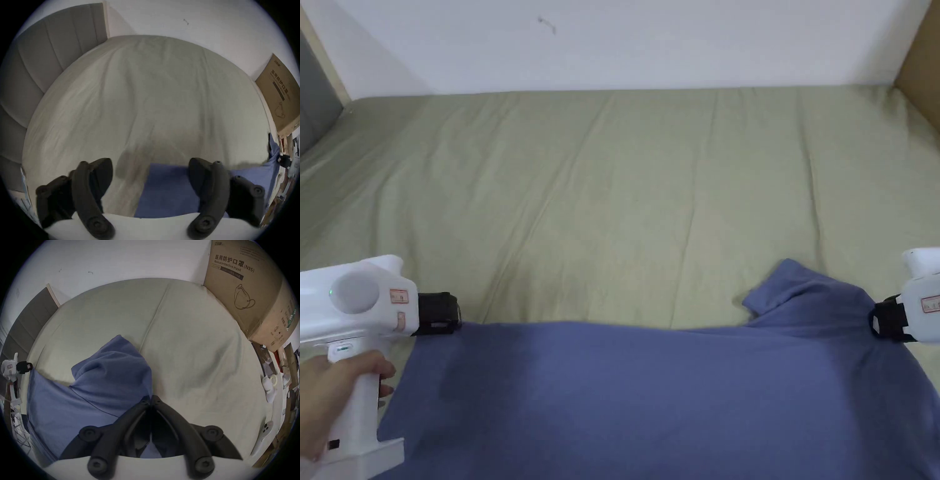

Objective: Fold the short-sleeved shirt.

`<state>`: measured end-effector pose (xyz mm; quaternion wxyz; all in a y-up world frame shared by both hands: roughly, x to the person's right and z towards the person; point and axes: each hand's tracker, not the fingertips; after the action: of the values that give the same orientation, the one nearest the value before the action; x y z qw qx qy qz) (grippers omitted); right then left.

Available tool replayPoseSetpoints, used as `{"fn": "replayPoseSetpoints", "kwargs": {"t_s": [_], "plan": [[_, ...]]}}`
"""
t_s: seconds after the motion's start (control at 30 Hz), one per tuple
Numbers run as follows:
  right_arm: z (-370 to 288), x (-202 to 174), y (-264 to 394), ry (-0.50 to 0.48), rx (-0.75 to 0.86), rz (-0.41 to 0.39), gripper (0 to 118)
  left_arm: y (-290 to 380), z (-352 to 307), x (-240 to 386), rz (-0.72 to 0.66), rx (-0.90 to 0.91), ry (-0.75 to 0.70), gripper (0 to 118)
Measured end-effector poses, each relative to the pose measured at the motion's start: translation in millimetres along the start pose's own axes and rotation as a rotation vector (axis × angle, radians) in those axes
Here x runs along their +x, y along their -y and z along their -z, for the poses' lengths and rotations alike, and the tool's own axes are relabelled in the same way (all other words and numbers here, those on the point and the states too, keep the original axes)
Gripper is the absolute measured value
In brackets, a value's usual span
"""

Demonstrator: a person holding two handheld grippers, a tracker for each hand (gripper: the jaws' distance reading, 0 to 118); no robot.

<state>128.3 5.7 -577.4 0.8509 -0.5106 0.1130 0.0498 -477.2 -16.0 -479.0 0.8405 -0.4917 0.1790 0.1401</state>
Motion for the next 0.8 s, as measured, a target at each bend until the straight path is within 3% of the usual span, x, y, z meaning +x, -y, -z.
{"fn": "replayPoseSetpoints", "kwargs": {"t_s": [0.03, 0.13, 0.17, 0.23, 0.37, 0.43, 0.53, 0.8], "plan": [[0.9, -0.2, 0.1, 0.001, -0.002, 0.0, 0, 0.7, 5.2, 3.3, 0.018, -0.018, -0.002, 63], [-0.6, 1.6, 0.1, -0.006, 0.004, 0.014, 0, 4.0, 5.6, 15.5, 0.121, -0.028, -0.054, 59], [-1.8, 1.9, 0.3, -0.009, 0.005, 0.021, 0, 4.2, 0.3, 19.5, 0.15, -0.031, -0.044, 47], [-7.4, 3.6, -0.7, -0.016, 0.005, 0.029, 0, 2.4, -6.8, 22.0, 0.166, -0.035, -0.062, 0], [-33.6, 4.3, -0.7, -0.028, 0.035, 0.044, 0, 6.7, -35.4, 16.8, 0.181, 0.006, -0.042, 0], [-51.3, 5.0, 1.8, -0.027, 0.054, 0.051, 0, 11.3, -56.5, 14.4, 0.168, 0.018, 0.037, 0], [-83.5, 6.2, 12.0, -0.032, 0.081, 0.05, 0, 28.2, -89.7, 7.8, 0.218, 0.083, -0.006, 0], [-174.8, 10.1, 96.9, -0.064, 0.137, 0.044, 0, 103.9, -193.8, -41.7, 0.211, 0.162, 0.058, 0]]}}
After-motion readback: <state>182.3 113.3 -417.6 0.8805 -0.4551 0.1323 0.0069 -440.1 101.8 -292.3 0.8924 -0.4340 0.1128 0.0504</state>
